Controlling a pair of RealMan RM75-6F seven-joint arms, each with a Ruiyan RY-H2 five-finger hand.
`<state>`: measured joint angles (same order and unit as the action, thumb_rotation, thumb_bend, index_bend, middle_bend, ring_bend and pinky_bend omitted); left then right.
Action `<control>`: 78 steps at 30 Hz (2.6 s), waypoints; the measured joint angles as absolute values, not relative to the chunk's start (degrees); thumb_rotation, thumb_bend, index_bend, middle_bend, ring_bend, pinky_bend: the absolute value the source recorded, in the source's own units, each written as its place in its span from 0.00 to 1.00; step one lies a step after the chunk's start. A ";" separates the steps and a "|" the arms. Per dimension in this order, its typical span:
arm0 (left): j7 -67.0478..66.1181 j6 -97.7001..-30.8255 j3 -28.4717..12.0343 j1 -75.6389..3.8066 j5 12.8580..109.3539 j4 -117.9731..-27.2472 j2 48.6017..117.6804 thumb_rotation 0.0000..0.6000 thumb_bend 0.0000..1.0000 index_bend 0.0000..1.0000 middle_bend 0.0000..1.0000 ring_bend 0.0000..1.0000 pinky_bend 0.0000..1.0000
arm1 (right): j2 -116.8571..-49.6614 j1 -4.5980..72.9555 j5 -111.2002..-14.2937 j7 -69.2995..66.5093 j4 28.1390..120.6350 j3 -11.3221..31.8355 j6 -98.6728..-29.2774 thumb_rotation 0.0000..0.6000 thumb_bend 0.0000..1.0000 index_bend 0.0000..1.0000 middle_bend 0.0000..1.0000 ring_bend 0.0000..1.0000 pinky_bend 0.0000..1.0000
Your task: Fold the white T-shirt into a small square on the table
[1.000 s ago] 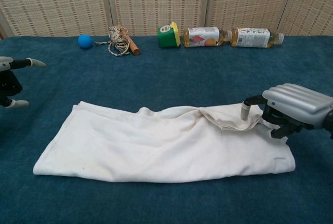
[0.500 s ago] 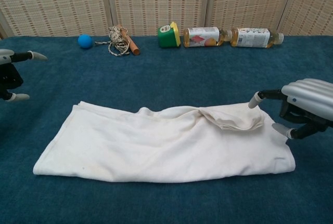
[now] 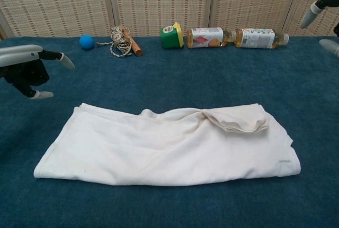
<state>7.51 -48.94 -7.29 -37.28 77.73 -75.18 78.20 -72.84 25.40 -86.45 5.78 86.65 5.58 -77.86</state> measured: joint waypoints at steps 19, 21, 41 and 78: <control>1.59 -45.74 -5.52 -41.35 77.60 -65.77 88.05 1.00 0.36 0.43 0.93 0.85 1.00 | -73.36 21.73 -85.76 2.23 85.07 4.96 -78.56 1.00 0.45 0.33 0.97 1.00 1.00; 0.80 -45.00 -5.56 -41.60 76.84 -65.65 88.10 1.00 0.36 0.42 0.93 0.85 1.00 | -73.49 21.56 -85.80 1.90 84.85 5.00 -78.61 1.00 0.45 0.33 0.97 1.00 1.00; -6.65 -39.54 -6.22 -44.51 69.51 -68.53 87.47 1.00 0.36 0.46 0.93 0.85 1.00 | -73.80 19.96 -85.95 -2.56 82.67 5.49 -78.85 1.00 0.45 0.33 0.97 1.00 1.00; -16.98 -38.62 -5.71 -47.90 60.60 -70.63 87.89 1.00 0.47 0.44 0.93 0.85 1.00 | -74.31 18.59 -85.76 -9.35 78.86 6.60 -78.88 1.00 0.45 0.33 0.97 1.00 1.00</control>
<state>-16.98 -38.62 -5.71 -47.90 60.60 -70.63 87.89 -74.31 18.59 -85.76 -9.35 78.86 6.60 -78.88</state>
